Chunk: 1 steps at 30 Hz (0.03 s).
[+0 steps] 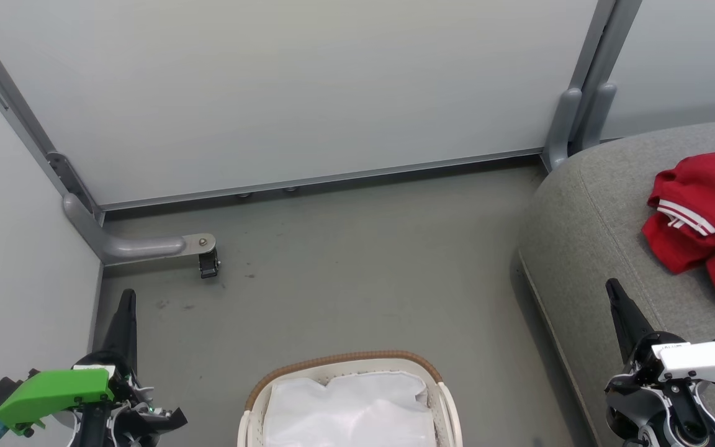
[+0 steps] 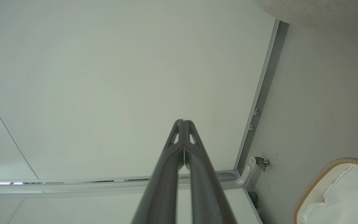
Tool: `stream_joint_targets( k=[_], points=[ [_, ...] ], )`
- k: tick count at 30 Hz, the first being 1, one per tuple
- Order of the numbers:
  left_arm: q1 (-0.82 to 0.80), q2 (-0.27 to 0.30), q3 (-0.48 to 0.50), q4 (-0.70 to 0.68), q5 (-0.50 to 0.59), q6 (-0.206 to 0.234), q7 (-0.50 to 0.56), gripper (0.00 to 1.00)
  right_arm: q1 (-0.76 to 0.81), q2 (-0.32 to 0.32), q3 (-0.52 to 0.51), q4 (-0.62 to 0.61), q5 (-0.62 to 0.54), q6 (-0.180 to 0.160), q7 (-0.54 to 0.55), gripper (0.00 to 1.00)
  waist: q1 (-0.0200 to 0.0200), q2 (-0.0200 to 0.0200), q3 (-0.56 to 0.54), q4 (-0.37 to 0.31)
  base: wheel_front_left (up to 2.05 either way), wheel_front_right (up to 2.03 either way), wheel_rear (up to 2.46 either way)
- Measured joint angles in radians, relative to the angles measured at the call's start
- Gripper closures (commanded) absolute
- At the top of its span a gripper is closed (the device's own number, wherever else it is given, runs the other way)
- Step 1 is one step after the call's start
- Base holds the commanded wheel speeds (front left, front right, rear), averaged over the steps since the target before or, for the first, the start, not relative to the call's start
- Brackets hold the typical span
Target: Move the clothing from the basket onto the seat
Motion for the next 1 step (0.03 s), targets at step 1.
stream_joint_targets(
  k=[1],
  points=[
    [0.000,0.000,0.000,0.000,0.000,0.000,0.000,1.00,0.000,0.000,0.000,0.000,0.000,0.000,0.000,1.00,0.0000,0.0000,0.000,0.000,0.00,0.00,0.00]
  ],
)
